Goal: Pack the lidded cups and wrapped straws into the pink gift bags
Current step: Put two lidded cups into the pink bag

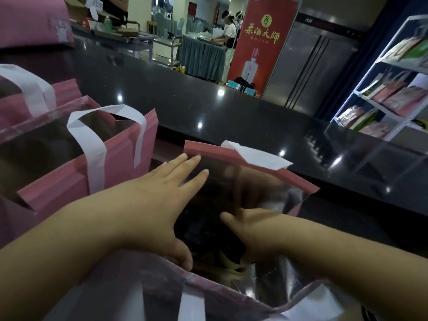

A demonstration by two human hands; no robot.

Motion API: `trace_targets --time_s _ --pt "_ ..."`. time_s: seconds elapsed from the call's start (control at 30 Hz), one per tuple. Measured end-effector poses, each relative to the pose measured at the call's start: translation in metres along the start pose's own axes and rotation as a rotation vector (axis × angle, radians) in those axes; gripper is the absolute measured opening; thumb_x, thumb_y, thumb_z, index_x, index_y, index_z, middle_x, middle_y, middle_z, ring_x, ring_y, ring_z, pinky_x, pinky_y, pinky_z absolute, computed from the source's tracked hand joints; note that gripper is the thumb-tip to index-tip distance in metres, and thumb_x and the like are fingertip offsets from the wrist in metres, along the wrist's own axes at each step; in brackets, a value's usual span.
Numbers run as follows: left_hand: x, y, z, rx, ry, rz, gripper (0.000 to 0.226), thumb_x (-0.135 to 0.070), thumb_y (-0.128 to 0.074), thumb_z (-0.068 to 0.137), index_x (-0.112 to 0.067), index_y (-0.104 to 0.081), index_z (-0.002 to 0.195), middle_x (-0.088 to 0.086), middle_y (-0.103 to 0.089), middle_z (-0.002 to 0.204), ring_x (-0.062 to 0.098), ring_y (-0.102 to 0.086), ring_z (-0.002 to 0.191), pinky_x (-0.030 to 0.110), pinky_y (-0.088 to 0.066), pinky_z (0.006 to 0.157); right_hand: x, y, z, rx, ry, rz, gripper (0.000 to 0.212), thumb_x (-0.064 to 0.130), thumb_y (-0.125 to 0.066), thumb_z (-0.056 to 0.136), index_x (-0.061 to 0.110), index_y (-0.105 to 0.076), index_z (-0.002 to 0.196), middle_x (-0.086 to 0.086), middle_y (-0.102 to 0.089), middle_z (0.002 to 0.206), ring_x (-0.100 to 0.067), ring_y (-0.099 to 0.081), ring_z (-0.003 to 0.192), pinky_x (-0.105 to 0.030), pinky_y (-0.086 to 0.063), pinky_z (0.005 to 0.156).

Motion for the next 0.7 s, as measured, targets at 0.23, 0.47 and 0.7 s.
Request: trace_targets --time_s 0.23,0.47,0.7 --pt "-0.001 0.011 -0.003 -0.101 -0.019 -0.037 0.113 -0.085 -0.045 0.056 -0.044 0.031 0.131 -0.021 0.033 0.143 -0.001 0.033 0.128 0.020 0.006 0.104 -0.006 0.006 -0.007 0.018 -0.044 0.009 0.077 0.040 -0.078 0.068 0.018 -0.038 0.130 -0.009 -0.054 0.117 -0.029 -0.057 0.100 -0.040 -0.053 0.078" --pt "-0.010 0.053 -0.014 -0.304 -0.059 0.027 0.077 -0.068 -0.049 0.073 -0.039 -0.026 0.140 -0.015 -0.024 0.148 0.006 -0.026 0.132 0.025 -0.036 0.100 -0.002 0.079 -0.064 -0.267 -0.041 0.049 0.048 0.035 -0.064 0.081 0.035 -0.046 0.126 0.009 -0.052 0.122 -0.016 -0.053 0.106 -0.037 -0.049 0.081" --pt "-0.063 0.118 -0.022 -0.431 -0.180 0.100 0.056 -0.061 -0.051 0.071 -0.025 -0.063 0.113 -0.005 -0.062 0.109 0.021 -0.061 0.094 0.044 -0.055 0.071 -0.012 0.123 -0.174 -0.535 -0.170 0.005 0.041 0.036 -0.059 0.086 0.036 -0.046 0.125 0.010 -0.054 0.119 -0.013 -0.054 0.102 -0.036 -0.051 0.081"
Point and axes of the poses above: each hand's wrist, its own z-axis towards the middle knuckle, its own y-axis out of the back of the hand, x = y × z, the point moved 10 cm from there along z, towards the middle knuckle
